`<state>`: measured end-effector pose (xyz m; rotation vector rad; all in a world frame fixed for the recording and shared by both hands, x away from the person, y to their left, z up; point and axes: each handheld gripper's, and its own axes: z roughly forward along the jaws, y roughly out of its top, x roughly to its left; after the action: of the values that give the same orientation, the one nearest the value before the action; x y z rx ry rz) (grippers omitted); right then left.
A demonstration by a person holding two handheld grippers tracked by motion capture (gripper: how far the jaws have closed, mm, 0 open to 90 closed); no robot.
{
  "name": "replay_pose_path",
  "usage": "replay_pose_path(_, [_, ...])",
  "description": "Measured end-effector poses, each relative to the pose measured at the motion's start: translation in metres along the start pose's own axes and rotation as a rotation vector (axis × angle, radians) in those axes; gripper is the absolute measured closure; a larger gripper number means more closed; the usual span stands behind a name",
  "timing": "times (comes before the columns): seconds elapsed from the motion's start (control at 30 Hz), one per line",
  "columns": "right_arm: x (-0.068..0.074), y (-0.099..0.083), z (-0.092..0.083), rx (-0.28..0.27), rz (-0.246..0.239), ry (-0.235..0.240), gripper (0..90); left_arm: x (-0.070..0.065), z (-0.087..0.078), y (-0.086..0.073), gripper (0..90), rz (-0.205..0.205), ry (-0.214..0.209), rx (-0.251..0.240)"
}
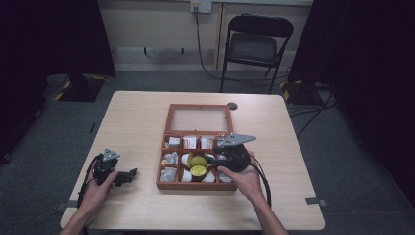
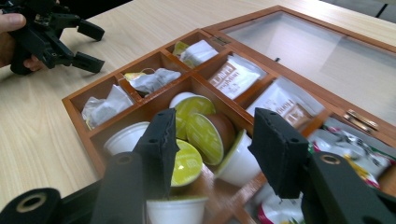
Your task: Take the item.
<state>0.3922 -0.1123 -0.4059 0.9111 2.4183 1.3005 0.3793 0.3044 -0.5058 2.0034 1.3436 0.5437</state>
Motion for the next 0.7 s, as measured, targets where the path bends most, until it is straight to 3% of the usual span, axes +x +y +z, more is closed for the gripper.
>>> replay_pose_path(0.17, [-0.002, 0.002, 0.007, -0.002, 0.011, 0.024, 48.1, 0.000, 0.000, 0.000, 0.1, 0.004, -0.001, 0.003])
replay_pose_path(0.5, [0.008, -0.004, 0.027, 0.058, 0.002, 0.083, 45.2, 0.000, 0.000, 0.000, 0.0, 0.003, -0.001, 0.002])
replay_pose_path(0.7, [0.013, -0.010, 0.038, 0.100, -0.015, 0.085, 45.1, 0.000, 0.000, 0.000, 0.0, 0.002, -0.003, 0.002])
